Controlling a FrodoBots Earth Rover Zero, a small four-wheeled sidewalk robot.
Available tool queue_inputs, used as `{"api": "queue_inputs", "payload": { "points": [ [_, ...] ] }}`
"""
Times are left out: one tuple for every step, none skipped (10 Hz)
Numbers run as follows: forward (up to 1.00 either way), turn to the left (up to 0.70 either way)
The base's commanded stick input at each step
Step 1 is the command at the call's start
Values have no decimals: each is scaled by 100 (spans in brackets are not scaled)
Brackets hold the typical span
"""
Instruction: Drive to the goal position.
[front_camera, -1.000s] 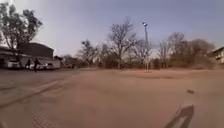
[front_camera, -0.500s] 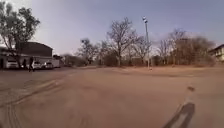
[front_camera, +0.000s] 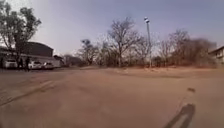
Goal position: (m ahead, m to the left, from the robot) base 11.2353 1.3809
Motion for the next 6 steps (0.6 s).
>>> {"api": "queue_inputs", "payload": {
  "points": [
    [70,35],
    [70,0],
    [70,0],
    [70,0],
    [70,0],
    [70,0]
  ]
}}
